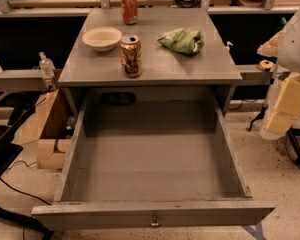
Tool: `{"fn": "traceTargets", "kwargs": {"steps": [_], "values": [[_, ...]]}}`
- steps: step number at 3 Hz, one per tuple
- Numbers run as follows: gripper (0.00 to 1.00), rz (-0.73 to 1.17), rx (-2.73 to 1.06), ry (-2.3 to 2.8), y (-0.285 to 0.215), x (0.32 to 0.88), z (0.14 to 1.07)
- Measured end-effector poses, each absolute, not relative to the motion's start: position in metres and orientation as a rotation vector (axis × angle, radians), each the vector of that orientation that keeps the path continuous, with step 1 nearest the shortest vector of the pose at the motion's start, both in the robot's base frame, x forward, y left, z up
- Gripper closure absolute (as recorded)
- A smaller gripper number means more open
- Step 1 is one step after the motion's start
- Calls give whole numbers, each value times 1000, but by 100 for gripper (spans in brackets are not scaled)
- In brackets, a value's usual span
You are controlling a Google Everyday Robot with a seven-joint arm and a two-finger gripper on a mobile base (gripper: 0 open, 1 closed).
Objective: Place green jalapeno chip bag into top drawer
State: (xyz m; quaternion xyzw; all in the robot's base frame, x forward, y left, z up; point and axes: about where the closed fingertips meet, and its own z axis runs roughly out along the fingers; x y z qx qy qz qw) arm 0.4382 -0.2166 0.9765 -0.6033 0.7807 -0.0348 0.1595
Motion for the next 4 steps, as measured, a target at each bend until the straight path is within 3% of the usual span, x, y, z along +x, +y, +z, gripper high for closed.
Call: {"fn": "traceTargets", "kwargs": {"steps": [1,2,4], "values": [[0,-99,-1724,2231,-217,438,976],[0,-105,-1658,2149,-221,475,975],[0,-109,-1367,1945,-233,595,989]]}}
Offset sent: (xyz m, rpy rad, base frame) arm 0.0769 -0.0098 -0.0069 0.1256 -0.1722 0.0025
